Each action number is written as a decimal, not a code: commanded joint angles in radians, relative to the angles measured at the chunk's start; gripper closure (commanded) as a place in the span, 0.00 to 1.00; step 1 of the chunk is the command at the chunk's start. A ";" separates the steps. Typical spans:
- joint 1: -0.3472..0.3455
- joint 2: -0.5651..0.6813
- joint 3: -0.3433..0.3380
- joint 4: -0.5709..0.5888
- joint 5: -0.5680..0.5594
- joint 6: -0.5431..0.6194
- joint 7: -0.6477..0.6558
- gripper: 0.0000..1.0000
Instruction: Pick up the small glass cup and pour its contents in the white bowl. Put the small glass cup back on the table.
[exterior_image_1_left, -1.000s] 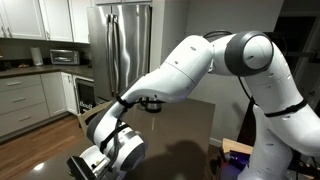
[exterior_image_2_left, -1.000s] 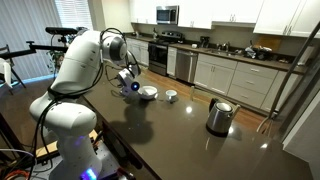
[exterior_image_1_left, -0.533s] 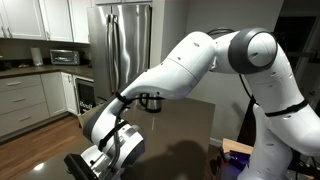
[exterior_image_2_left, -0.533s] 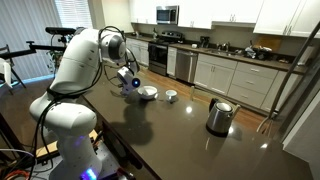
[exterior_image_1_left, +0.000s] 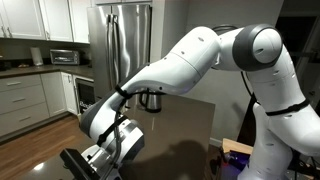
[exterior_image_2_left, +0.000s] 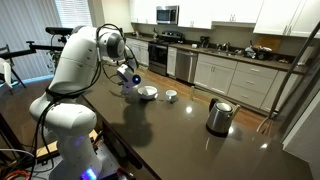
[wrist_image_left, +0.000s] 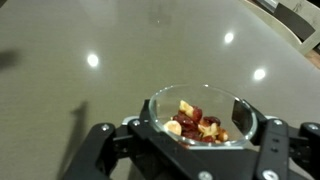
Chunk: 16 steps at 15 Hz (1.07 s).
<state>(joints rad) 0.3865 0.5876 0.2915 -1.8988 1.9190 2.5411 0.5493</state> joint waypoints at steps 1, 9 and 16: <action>0.018 -0.060 -0.002 -0.025 -0.066 0.066 0.070 0.43; 0.022 -0.108 -0.005 -0.041 -0.172 0.151 0.118 0.43; -0.005 -0.091 -0.012 -0.015 -0.145 0.095 0.073 0.18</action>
<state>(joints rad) 0.3794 0.4991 0.2828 -1.9124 1.7766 2.6380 0.6185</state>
